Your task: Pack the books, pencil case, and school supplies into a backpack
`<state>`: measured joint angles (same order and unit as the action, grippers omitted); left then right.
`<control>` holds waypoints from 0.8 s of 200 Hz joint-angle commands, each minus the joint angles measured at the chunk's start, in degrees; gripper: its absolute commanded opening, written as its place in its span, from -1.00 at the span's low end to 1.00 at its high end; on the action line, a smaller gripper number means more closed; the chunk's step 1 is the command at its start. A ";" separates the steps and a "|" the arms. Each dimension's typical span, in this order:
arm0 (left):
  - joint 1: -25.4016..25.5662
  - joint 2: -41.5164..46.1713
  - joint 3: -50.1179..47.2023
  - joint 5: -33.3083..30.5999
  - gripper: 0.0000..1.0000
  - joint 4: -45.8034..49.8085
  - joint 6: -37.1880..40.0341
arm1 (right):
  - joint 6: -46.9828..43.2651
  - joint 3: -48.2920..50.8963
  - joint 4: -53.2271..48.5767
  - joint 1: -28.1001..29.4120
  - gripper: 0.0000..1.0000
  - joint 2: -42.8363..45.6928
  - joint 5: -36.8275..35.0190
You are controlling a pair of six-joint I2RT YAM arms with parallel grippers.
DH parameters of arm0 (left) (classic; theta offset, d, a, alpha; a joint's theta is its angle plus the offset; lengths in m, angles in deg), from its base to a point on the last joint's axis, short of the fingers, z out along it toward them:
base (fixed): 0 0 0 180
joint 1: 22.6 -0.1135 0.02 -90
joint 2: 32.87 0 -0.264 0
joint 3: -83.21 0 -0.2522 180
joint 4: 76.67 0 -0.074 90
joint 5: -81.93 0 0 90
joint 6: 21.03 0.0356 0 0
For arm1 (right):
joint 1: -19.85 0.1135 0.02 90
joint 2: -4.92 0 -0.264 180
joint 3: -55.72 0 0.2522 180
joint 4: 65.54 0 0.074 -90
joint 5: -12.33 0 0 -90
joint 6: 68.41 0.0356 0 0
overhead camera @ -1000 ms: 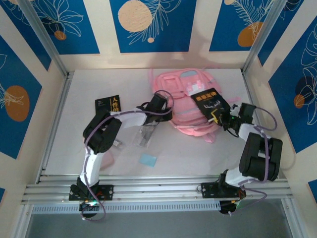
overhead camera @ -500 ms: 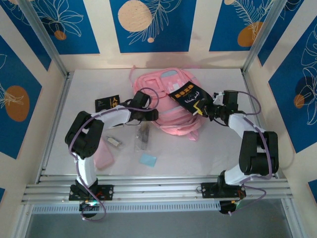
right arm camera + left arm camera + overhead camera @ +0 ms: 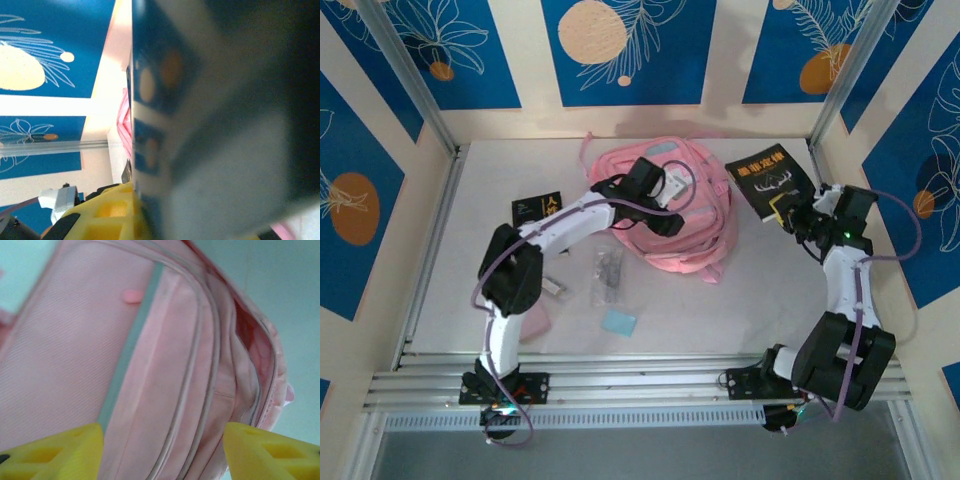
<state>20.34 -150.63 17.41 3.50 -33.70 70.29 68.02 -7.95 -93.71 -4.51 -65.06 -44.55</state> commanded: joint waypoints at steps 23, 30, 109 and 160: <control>1.14 -9.94 7.79 -1.92 0.36 6.55 6.10 | -2.23 4.58 -0.04 -3.17 -1.00 3.85 6.93; 1.14 -11.46 8.85 -3.06 0.39 7.01 6.27 | -2.27 5.05 -0.05 -3.42 -1.00 4.09 7.12; 1.18 -24.10 15.95 -14.74 -0.21 15.28 5.16 | -0.48 6.28 1.41 -5.86 -1.00 5.49 8.96; 1.11 -19.53 13.82 -10.74 -1.00 12.15 5.17 | 0.22 6.18 1.14 -7.36 -1.00 7.94 8.71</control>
<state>22.30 -169.32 34.42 -4.94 -25.20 75.43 68.13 -1.28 -95.31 -11.05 -59.53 -39.57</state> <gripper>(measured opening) 0.052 0.164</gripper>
